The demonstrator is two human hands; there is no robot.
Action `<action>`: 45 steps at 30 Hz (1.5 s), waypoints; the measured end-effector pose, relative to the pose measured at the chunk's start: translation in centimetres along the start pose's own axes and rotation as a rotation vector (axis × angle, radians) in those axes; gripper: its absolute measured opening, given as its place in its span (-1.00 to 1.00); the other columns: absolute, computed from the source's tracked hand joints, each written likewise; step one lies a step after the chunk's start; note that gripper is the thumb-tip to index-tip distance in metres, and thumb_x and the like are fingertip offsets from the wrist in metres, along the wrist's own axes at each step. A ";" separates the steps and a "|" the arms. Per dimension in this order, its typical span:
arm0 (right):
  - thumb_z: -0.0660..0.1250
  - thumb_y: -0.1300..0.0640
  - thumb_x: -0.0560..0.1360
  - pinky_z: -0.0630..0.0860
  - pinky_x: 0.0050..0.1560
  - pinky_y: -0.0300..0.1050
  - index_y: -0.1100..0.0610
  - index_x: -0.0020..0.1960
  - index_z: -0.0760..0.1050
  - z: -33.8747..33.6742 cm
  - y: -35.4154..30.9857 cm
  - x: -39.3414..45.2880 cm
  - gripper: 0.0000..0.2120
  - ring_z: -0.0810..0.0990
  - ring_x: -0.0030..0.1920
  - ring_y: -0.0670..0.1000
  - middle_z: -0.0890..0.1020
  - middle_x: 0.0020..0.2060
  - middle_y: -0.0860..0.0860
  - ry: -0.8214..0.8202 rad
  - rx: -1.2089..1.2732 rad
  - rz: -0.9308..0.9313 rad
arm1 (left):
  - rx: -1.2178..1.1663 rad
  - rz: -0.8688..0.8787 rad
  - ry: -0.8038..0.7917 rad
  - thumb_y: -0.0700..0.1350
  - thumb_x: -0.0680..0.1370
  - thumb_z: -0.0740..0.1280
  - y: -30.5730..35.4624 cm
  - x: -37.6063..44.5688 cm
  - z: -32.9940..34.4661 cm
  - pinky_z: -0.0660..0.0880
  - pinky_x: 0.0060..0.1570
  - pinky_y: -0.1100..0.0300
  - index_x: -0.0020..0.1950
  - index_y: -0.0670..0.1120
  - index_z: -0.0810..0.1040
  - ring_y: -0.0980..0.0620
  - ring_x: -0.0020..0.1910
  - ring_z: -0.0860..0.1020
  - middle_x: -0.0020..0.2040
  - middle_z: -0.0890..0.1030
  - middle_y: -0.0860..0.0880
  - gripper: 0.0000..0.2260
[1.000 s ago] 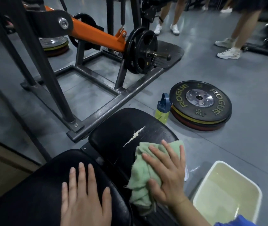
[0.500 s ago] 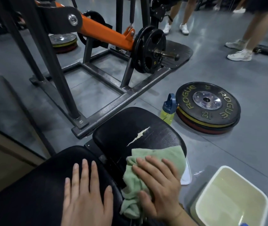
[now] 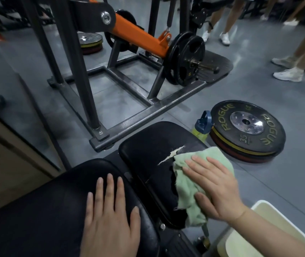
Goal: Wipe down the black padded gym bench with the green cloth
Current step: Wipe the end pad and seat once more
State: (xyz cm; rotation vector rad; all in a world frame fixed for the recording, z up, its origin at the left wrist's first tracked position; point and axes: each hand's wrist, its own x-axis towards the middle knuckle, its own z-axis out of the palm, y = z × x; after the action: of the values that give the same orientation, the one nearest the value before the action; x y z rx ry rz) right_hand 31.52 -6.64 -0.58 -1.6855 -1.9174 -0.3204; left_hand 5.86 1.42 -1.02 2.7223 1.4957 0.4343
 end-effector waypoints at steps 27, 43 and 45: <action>-0.05 -0.27 0.55 0.36 0.35 0.06 0.05 0.39 0.40 -0.3 0.8 0.5 -0.39 0.38 0.42 0.06 0.46 0.37 0.04 -0.189 -0.041 -0.259 | -0.104 0.323 -0.029 0.09 0.64 -0.07 3.2 7.2 1.7 0.14 0.33 0.04 0.44 -0.21 0.36 -0.03 0.46 0.28 0.46 0.35 -0.10 -0.47; -0.03 -0.24 0.59 0.20 0.40 0.18 0.00 0.47 0.31 -1.5 0.6 0.8 -0.44 0.21 0.50 0.10 0.27 0.50 0.02 -0.375 0.013 -0.148 | -0.125 0.298 -0.103 0.09 0.62 -0.01 3.6 7.0 1.4 0.12 0.35 0.05 0.47 -0.17 0.33 -0.01 0.49 0.22 0.48 0.32 -0.07 -0.48; -0.04 -0.28 0.58 0.21 0.40 0.18 0.00 0.47 0.31 -1.6 2.2 1.5 -0.41 0.22 0.50 0.10 0.28 0.49 0.03 -0.433 0.018 -0.225 | -0.130 0.284 -0.120 0.10 0.64 -0.08 3.6 6.9 1.4 0.09 0.37 0.06 0.49 -0.16 0.30 0.01 0.50 0.19 0.50 0.29 -0.06 -0.48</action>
State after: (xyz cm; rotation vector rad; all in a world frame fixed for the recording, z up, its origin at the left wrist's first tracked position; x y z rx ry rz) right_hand 33.99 -5.82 1.13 -1.6256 -2.4240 -0.0175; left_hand 12.73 5.36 -0.21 2.8062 1.0204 0.3493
